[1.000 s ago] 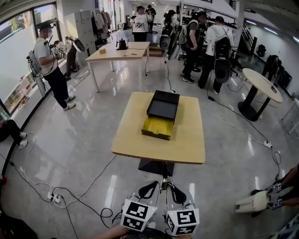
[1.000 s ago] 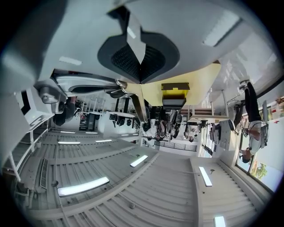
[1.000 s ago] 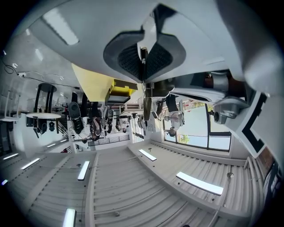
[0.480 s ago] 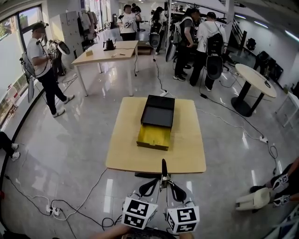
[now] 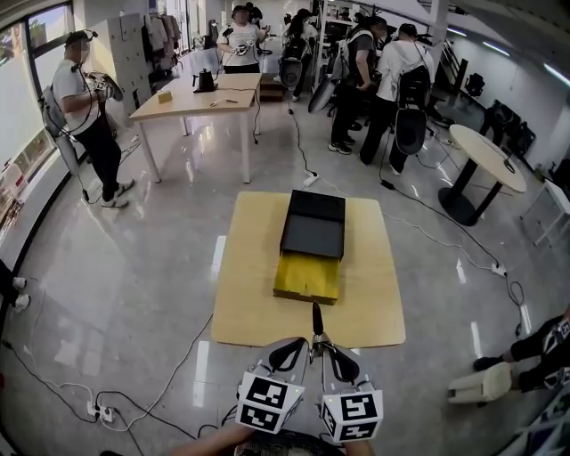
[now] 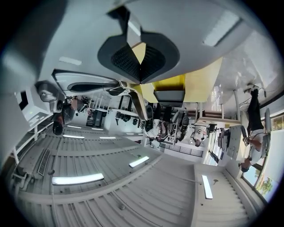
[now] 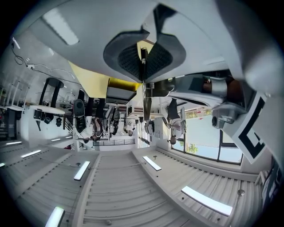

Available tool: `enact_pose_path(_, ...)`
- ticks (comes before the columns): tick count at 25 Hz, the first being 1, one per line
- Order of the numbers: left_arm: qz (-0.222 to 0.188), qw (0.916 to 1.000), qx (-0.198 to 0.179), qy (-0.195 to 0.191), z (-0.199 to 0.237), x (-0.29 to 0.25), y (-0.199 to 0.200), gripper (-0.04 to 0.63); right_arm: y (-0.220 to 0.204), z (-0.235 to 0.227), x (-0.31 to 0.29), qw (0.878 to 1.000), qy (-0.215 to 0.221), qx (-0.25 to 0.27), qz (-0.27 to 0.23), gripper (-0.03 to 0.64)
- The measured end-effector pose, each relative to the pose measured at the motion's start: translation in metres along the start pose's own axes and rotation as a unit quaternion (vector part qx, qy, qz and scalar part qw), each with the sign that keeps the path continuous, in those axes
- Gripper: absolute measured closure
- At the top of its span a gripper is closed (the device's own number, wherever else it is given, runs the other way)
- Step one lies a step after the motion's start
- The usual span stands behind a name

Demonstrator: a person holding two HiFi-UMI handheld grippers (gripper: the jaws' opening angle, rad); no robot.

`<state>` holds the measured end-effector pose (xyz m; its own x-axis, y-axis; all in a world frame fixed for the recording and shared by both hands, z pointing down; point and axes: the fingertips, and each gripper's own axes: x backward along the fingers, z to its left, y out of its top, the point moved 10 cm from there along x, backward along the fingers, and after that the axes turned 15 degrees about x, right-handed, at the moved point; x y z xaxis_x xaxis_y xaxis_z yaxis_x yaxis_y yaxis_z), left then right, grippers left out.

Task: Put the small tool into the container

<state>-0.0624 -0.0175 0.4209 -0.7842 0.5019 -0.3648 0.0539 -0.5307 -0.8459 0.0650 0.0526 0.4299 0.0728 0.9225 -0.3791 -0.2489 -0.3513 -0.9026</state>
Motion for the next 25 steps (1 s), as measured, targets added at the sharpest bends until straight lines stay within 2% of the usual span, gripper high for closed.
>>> enact_pose_path(7, 0.005, 0.9999, 0.008, -0.009, 0.044, -0.002, 0.025, 0.583, 0.029, 0.010, -0.041, 1.000, -0.008, 0.012, 0.012, 0.609)
enact_pose_path(12, 0.004, 0.9999, 0.010, -0.009, 0.060, -0.022, 0.045, 0.583, 0.041, -0.005, -0.069, 1.000, -0.009, 0.010, 0.016, 0.609)
enact_pose_path(20, 0.009, 0.9999, 0.013, -0.003, 0.073, -0.052, 0.032, 0.583, 0.020, -0.018, -0.096, 1.000, -0.003, 0.014, 0.021, 0.609)
enact_pose_path(25, 0.006, 0.9998, 0.016, 0.010, 0.078, -0.087, 0.040, 0.583, 0.015, -0.044, -0.124, 0.999, 0.013, 0.026, 0.022, 0.609)
